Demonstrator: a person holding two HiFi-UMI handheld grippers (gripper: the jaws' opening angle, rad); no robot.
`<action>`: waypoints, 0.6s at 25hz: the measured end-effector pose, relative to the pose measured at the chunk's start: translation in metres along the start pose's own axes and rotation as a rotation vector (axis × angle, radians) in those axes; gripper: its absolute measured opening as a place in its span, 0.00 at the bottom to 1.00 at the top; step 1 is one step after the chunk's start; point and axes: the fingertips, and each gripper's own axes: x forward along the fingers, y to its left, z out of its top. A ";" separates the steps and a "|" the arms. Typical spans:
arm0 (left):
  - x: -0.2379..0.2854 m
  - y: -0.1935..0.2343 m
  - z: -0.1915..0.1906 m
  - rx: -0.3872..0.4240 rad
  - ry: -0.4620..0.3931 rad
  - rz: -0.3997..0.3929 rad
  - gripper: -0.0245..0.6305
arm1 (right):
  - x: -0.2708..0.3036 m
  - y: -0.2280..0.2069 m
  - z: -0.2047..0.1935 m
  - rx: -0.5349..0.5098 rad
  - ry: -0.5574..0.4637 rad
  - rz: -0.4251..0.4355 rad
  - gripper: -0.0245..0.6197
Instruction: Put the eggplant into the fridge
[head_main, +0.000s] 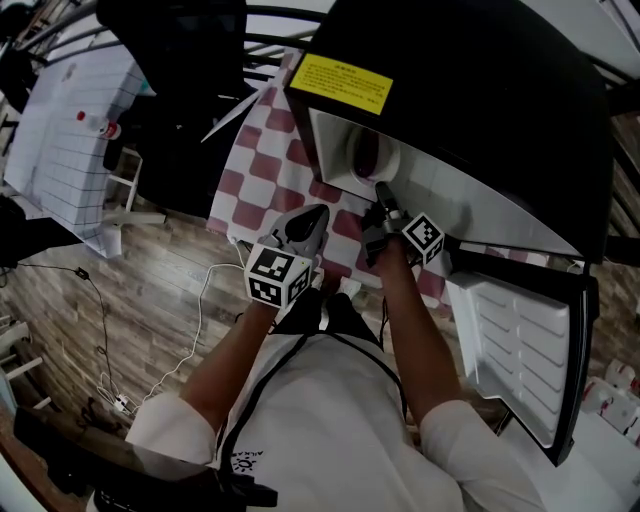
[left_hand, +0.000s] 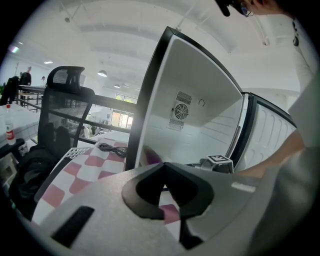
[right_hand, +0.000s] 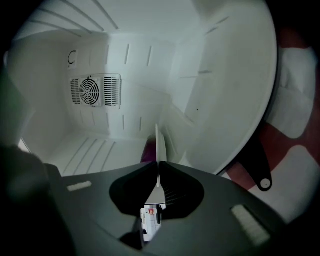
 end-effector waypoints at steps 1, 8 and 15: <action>0.000 0.001 0.000 -0.001 0.000 0.000 0.04 | 0.002 -0.001 0.000 0.000 0.003 -0.012 0.08; 0.001 0.003 0.003 0.003 0.001 -0.002 0.04 | 0.010 0.004 0.001 -0.073 0.032 -0.054 0.09; 0.001 0.002 0.001 0.003 0.005 -0.004 0.04 | 0.011 0.014 0.007 -0.184 0.038 -0.063 0.25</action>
